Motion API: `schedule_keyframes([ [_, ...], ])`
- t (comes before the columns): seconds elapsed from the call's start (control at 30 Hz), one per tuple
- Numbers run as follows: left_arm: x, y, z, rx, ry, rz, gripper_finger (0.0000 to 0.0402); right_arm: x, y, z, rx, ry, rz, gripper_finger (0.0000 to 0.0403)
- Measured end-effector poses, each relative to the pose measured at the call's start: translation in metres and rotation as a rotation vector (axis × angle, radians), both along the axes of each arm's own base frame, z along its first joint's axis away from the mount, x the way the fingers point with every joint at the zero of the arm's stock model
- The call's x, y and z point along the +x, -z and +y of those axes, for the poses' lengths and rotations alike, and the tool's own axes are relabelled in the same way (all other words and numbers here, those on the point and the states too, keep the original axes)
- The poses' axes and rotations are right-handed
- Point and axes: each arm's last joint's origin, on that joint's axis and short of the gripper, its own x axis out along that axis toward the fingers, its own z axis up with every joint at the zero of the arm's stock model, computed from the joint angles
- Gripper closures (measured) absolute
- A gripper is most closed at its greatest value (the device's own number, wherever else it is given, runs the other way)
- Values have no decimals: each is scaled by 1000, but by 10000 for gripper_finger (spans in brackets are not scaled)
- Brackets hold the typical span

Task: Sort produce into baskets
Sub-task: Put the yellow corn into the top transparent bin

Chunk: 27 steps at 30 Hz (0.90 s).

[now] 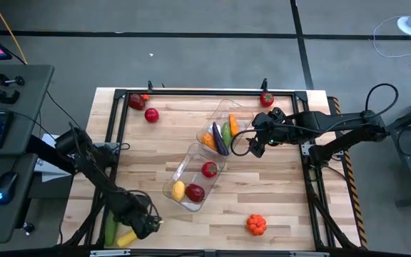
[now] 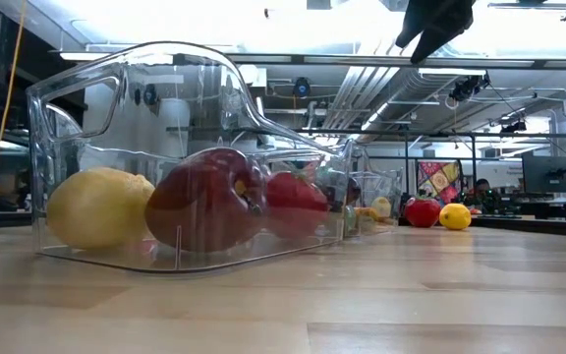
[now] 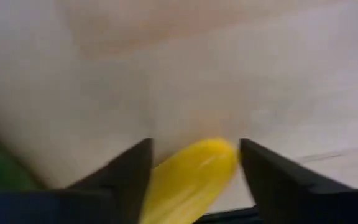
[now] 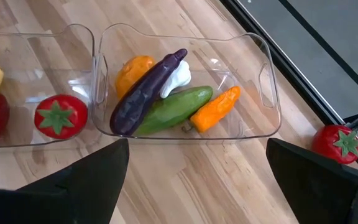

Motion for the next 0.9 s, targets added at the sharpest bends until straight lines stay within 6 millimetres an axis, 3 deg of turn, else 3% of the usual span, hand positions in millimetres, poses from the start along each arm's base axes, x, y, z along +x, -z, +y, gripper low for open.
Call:
schedule_keyframes([
  [0.17, 10, 0, 9, 44, 79, -69, 355, 0, 0, 0, 5, 7, -4, 30],
  [0.23, 11, 0, 13, 63, 117, -82, 389, 0, 0, 0, 5, 7, -4, 30],
  [0.4, 10, -12, 32, 132, 213, -69, 377, 0, 0, 0, 5, 7, -4, 30],
  [0.63, 4, -52, 56, 180, 294, -196, 376, 0, 0, 0, 5, 8, -7, 30],
  [0.73, -2, -58, 52, 145, 283, -221, 364, 0, 0, 0, 13, 19, -13, 30],
  [0.9, -12, -52, 25, 59, 296, -235, 311, 0, 0, 0, 19, 28, -18, 30],
])
